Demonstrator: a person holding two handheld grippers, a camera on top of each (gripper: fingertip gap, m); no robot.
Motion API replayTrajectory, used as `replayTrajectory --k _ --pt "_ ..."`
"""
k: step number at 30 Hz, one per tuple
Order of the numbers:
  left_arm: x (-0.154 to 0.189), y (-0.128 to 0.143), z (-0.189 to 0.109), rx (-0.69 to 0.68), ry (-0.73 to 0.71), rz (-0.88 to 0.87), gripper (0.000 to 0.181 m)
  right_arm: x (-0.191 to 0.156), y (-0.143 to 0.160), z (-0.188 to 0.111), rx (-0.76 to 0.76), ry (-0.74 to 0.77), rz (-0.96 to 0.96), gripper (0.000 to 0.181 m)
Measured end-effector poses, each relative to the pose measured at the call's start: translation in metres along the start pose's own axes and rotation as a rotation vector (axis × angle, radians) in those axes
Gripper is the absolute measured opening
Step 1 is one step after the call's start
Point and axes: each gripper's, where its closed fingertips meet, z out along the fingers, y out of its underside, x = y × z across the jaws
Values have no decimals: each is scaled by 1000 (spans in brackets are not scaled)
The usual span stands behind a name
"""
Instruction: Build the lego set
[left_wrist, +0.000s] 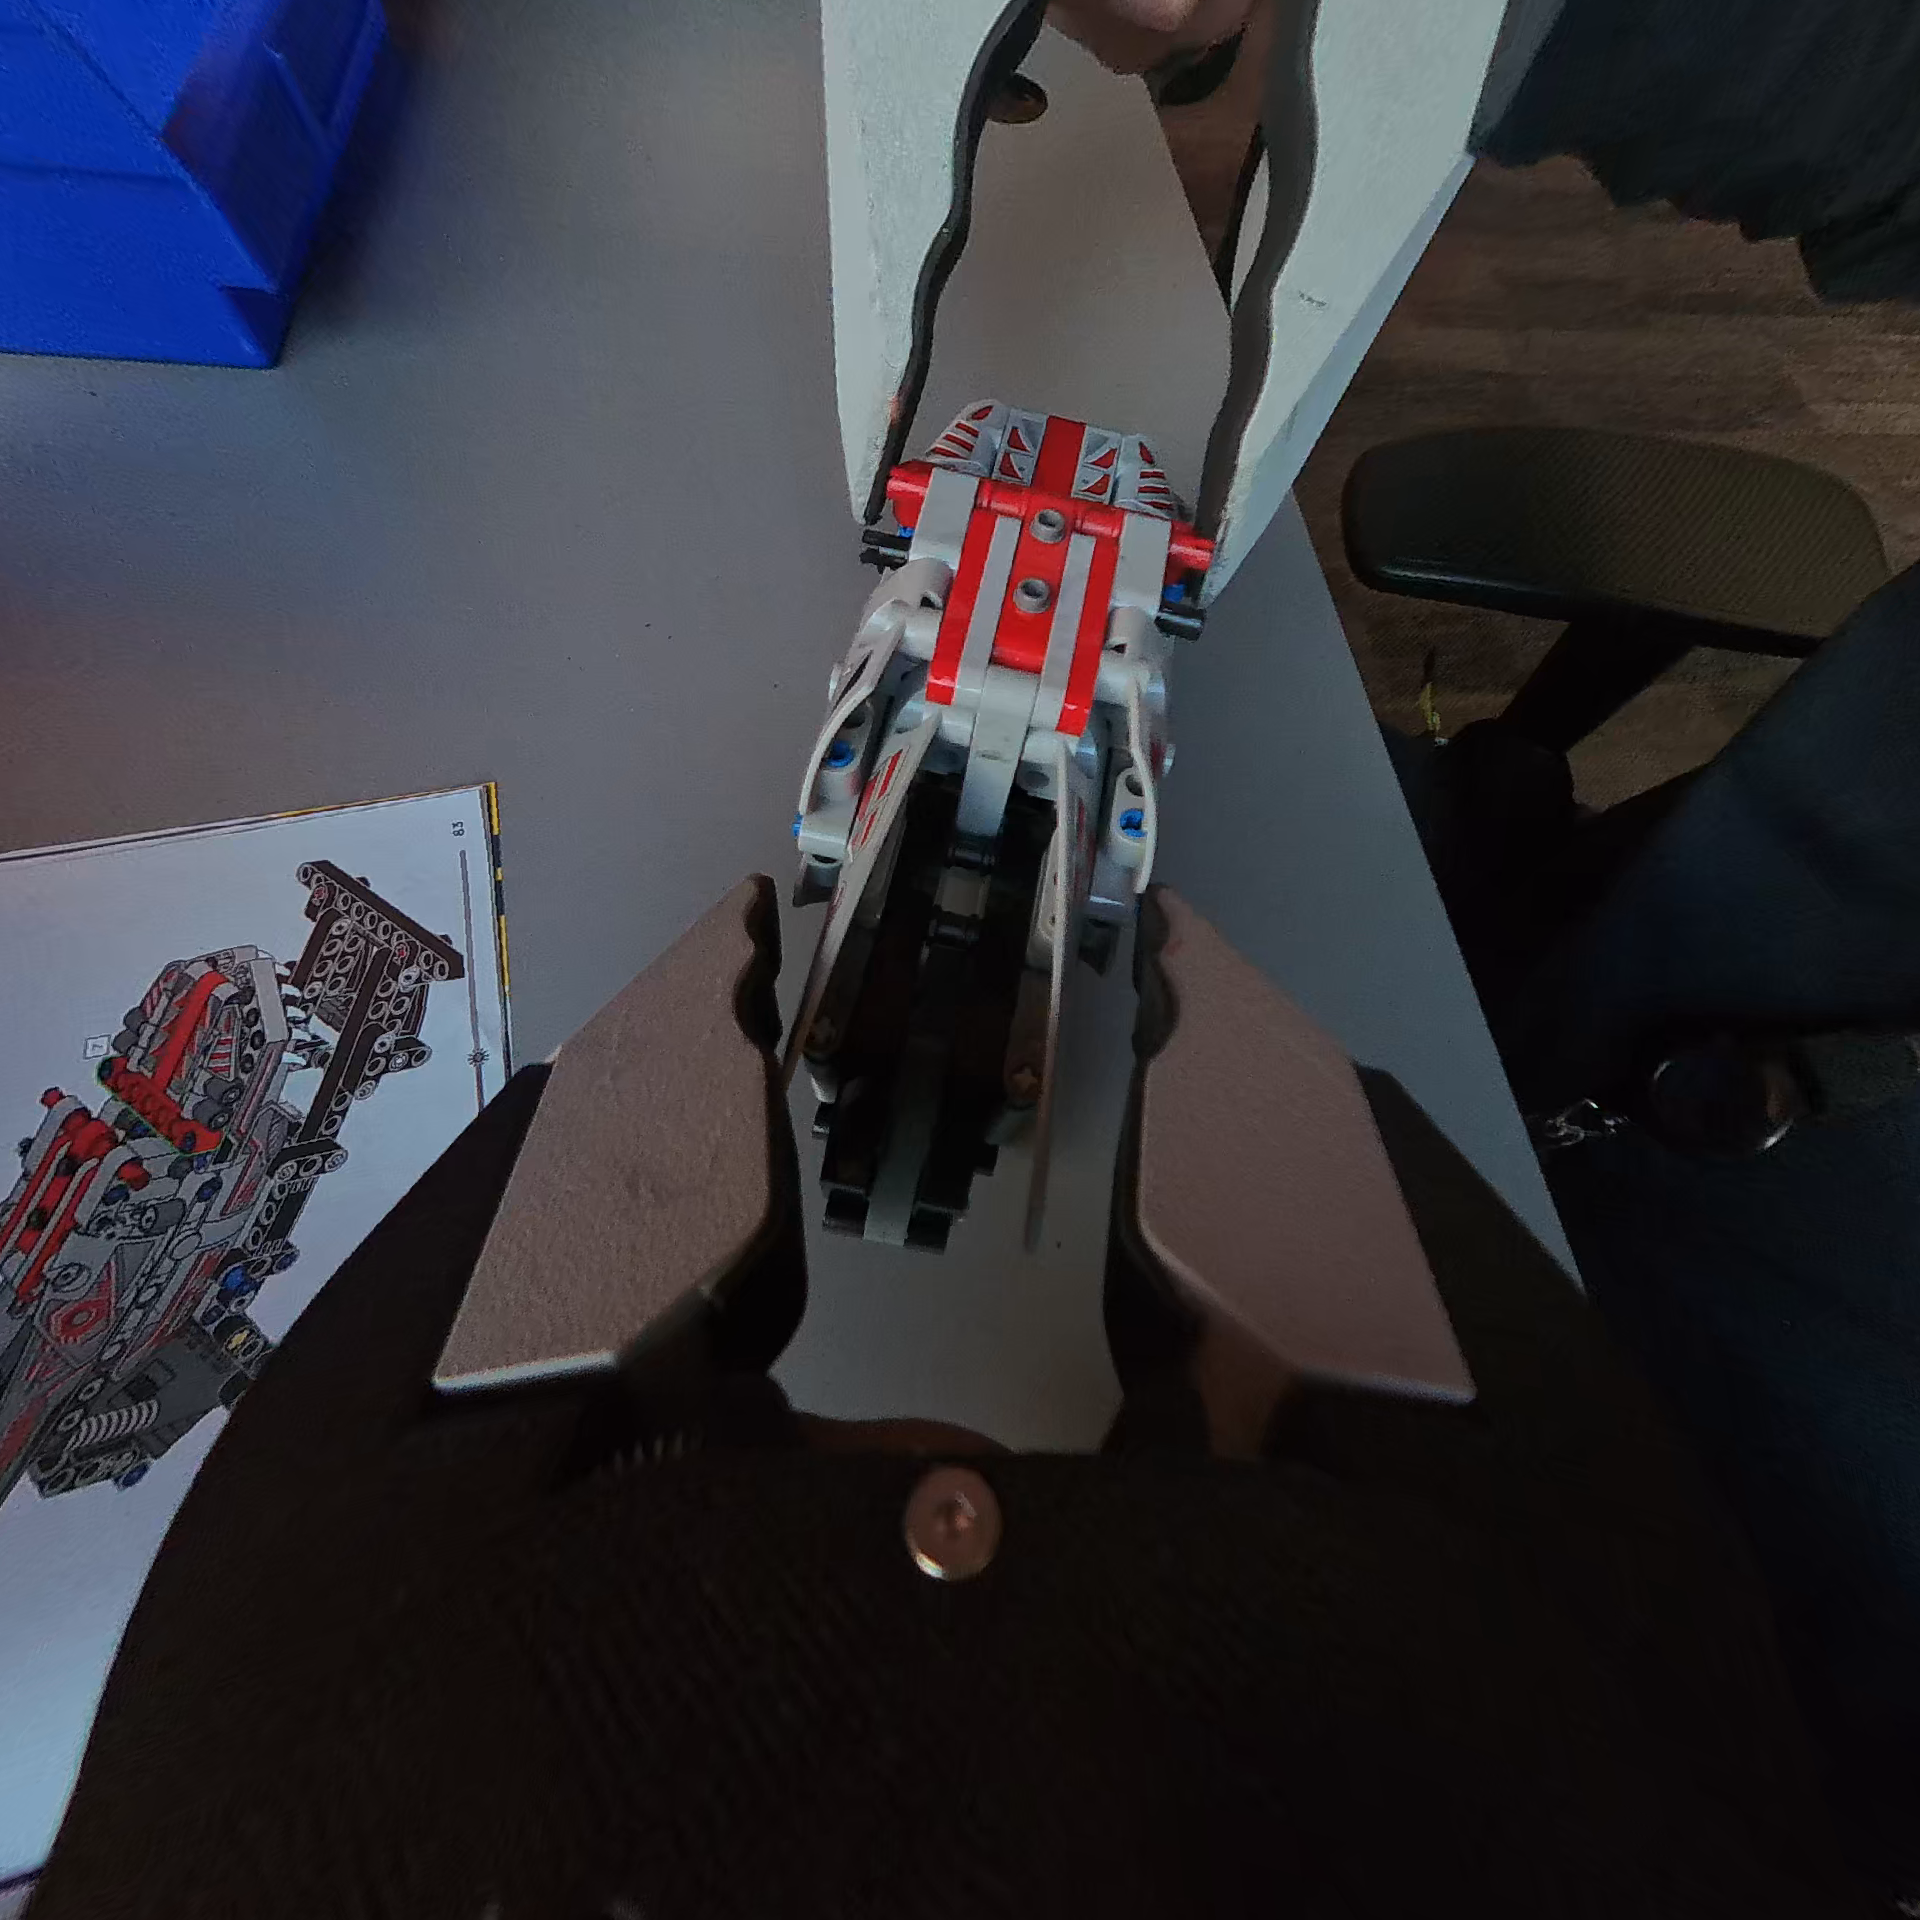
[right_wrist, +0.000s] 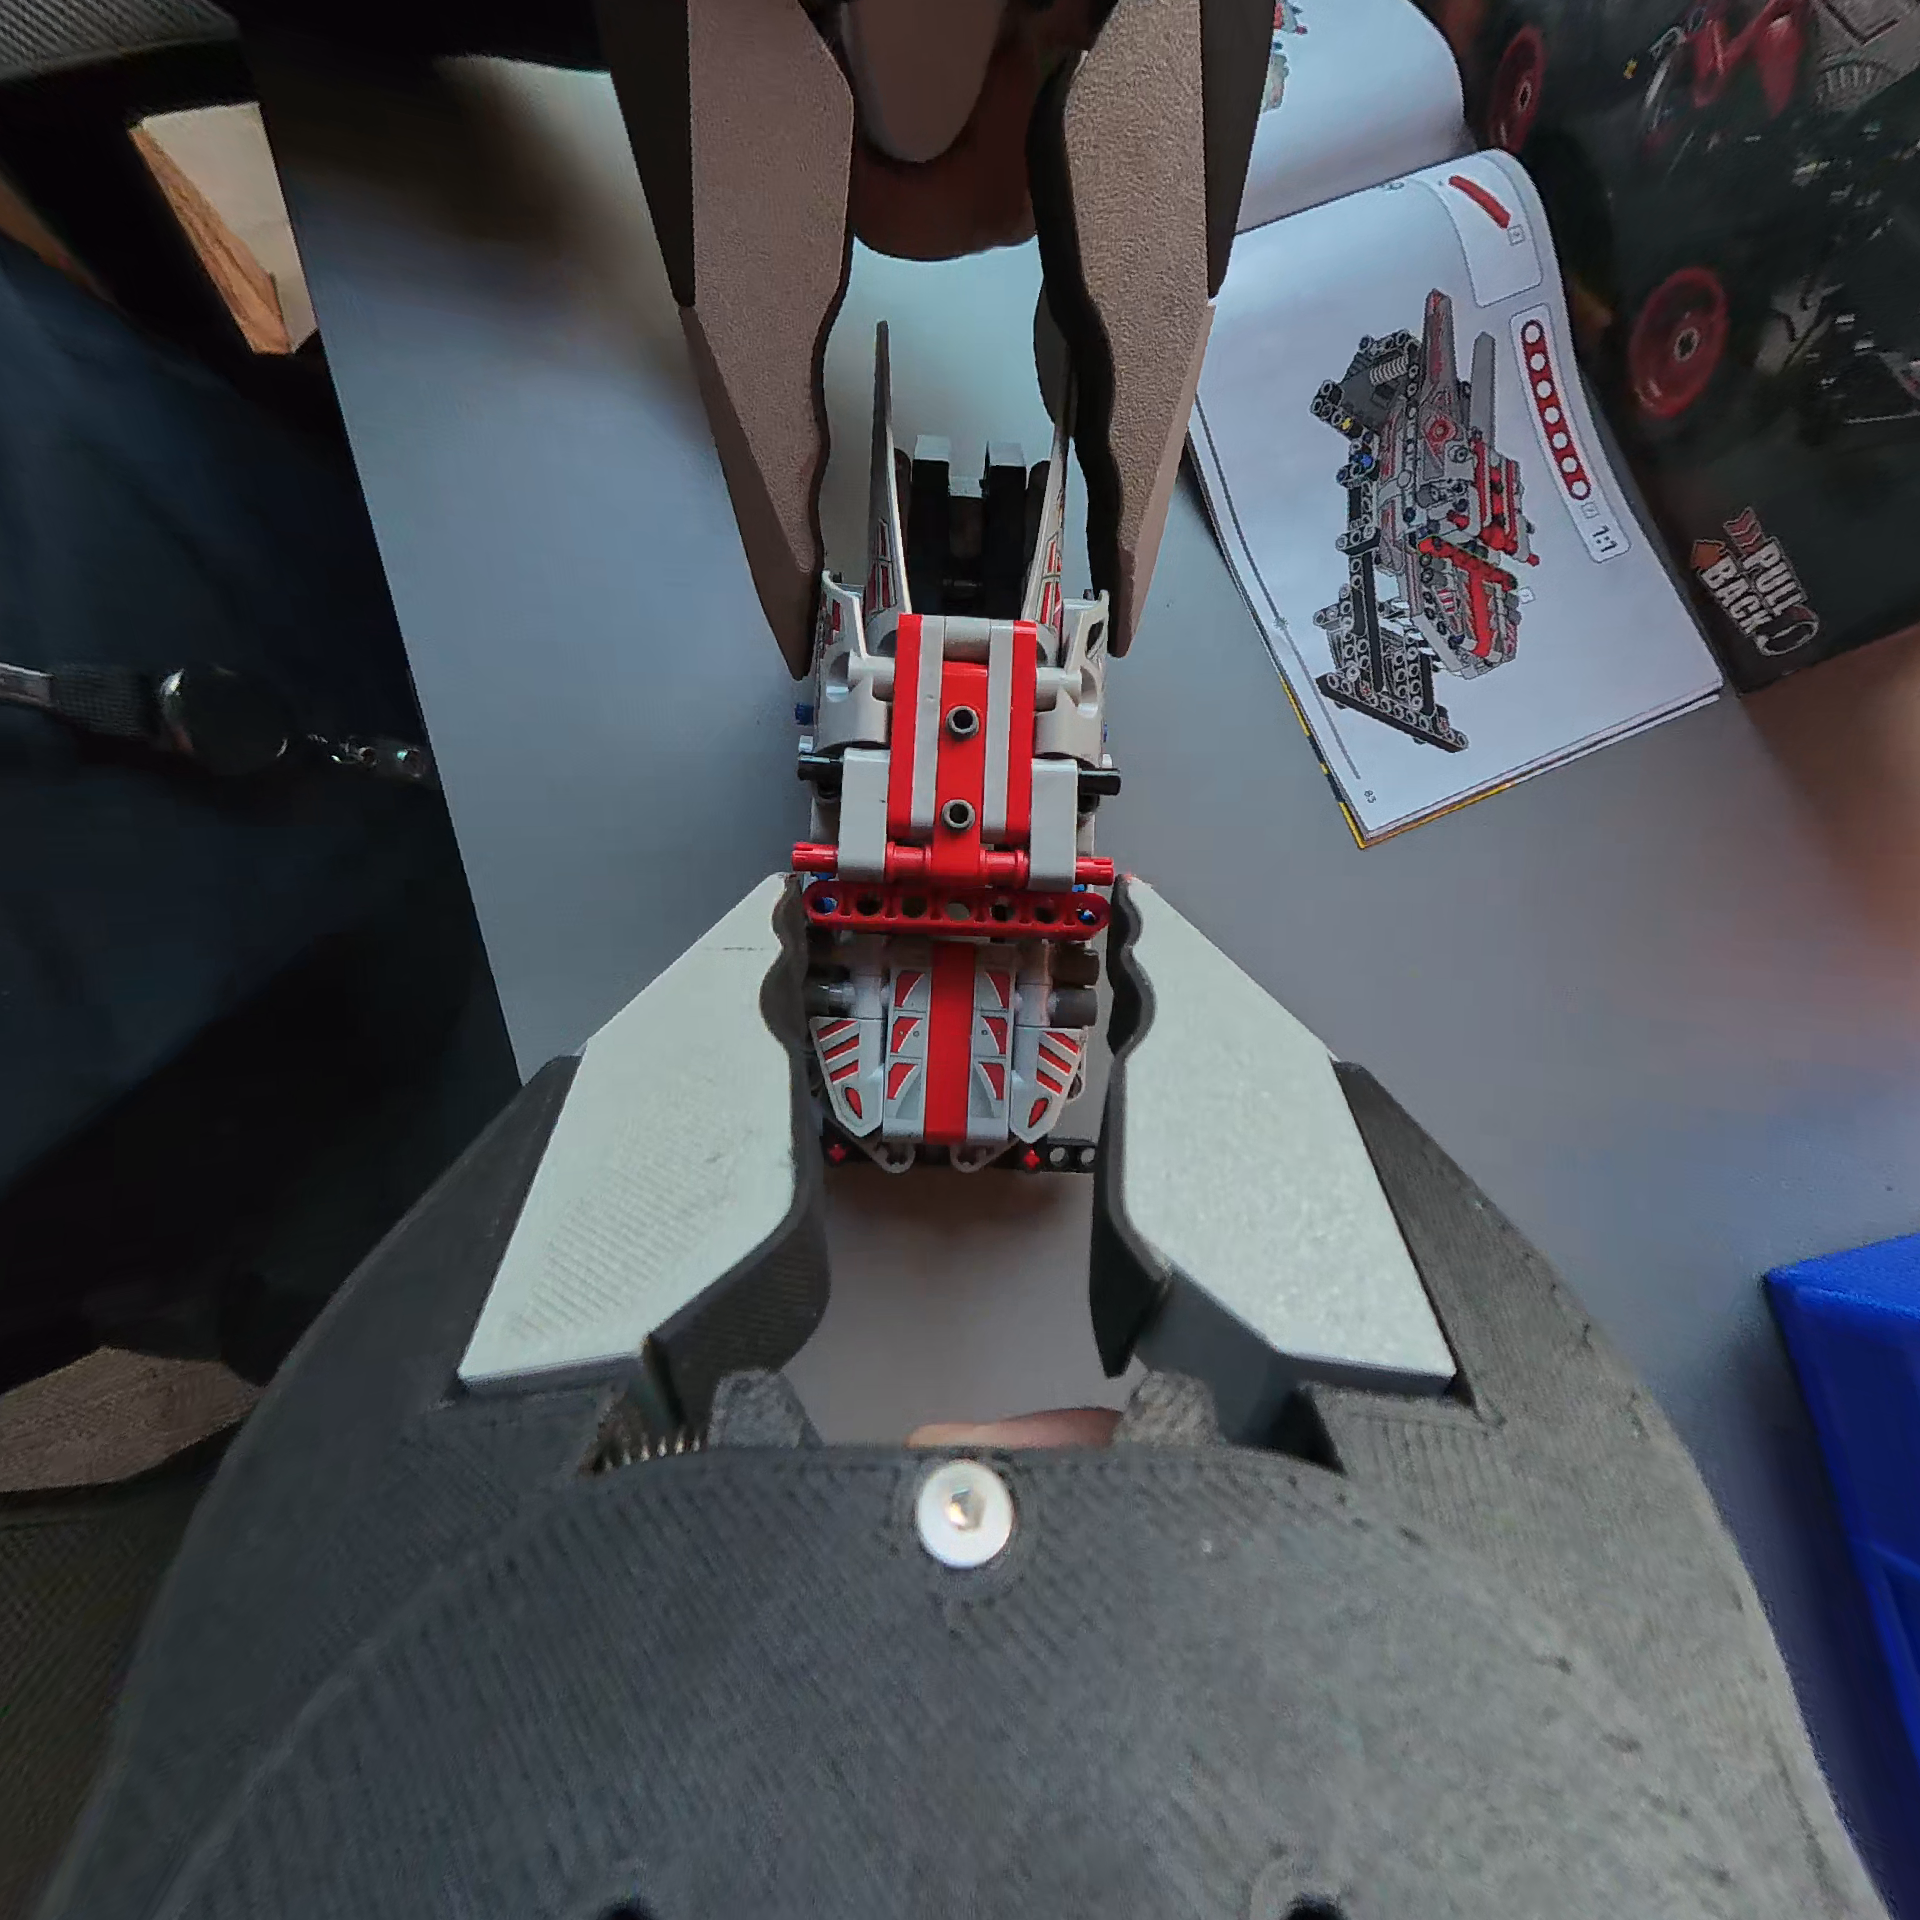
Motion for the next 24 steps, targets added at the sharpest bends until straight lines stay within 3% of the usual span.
replayTrajectory --k 6,24 --pt "1 0 0 21 47 0 63 -1 4 0 11 18 8 64" --pt "-10 11 -14 -37 112 88 62 -7 0 1 109 34 101 62"
